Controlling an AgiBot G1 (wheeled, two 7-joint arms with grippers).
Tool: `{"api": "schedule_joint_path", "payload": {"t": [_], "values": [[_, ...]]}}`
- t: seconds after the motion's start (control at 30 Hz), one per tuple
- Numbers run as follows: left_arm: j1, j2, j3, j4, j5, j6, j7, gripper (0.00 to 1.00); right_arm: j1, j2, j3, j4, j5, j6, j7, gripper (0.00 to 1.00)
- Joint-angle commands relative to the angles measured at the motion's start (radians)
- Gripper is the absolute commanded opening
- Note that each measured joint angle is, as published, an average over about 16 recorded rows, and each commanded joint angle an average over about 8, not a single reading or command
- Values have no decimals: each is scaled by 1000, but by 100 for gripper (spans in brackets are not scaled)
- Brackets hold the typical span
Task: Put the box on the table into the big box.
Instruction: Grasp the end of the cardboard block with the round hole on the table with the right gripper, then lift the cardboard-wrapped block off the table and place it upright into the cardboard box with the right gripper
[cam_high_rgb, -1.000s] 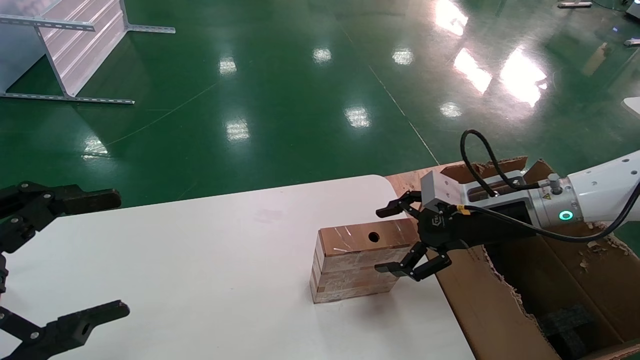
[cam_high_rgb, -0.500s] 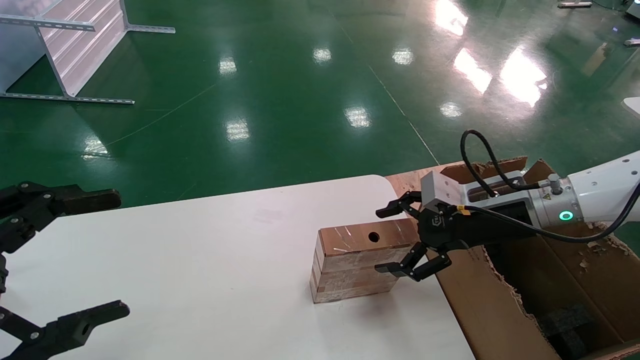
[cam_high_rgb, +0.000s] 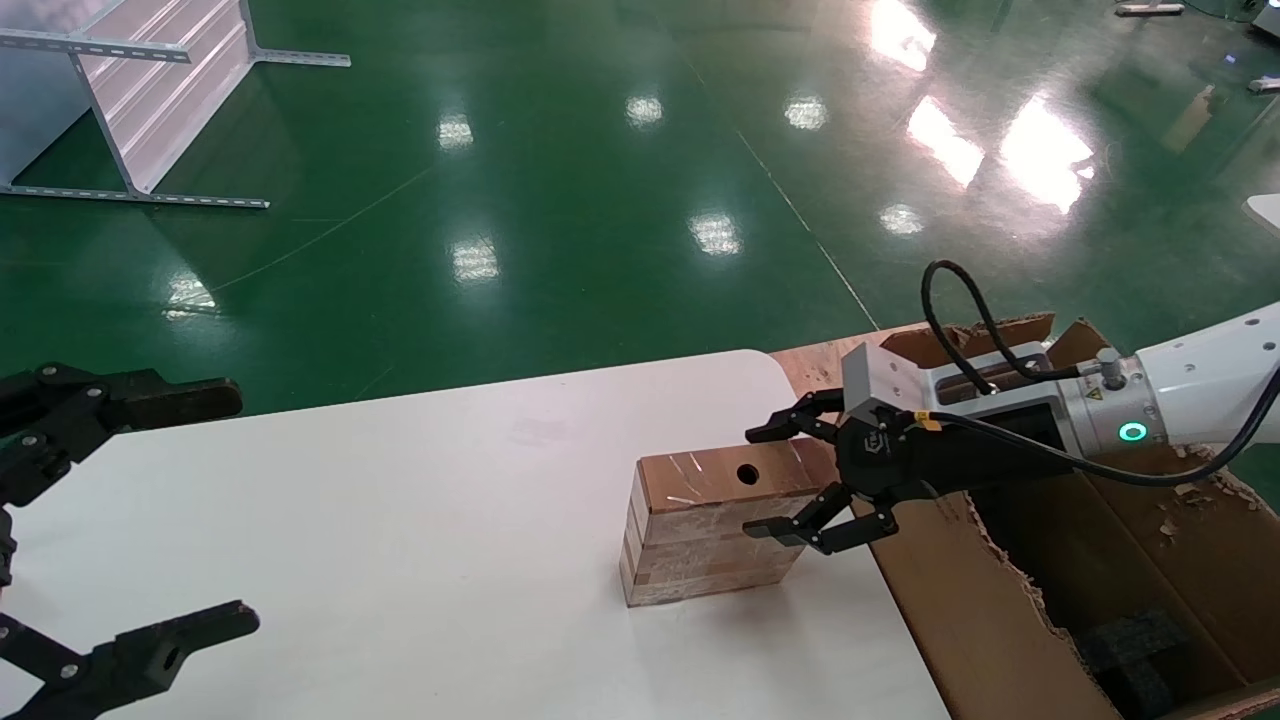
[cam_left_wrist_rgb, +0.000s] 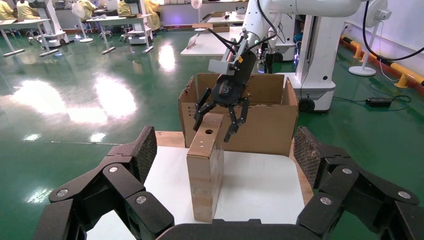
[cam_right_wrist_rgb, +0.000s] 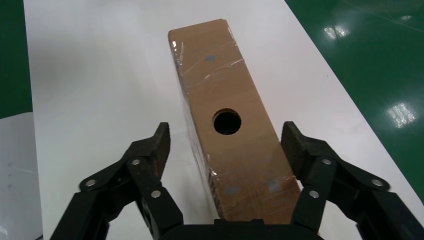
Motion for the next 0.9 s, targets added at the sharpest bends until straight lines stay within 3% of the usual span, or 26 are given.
{"api": "schedule_joint_path", "payload": {"t": [0.03, 0.53, 0.8, 0.9], "values": [[0, 0, 0, 0, 0, 0, 0, 100, 0, 0, 0, 0, 0, 0, 0, 0], [0, 0, 0, 0, 0, 0, 0, 98, 0, 0, 0, 1, 0, -2, 0, 0], [0, 0, 0, 0, 0, 0, 0, 0, -4, 2, -1, 8, 5, 4, 6, 0], [0, 0, 0, 0, 0, 0, 0, 0, -9, 8, -3, 21, 13, 6, 15, 0]]}}
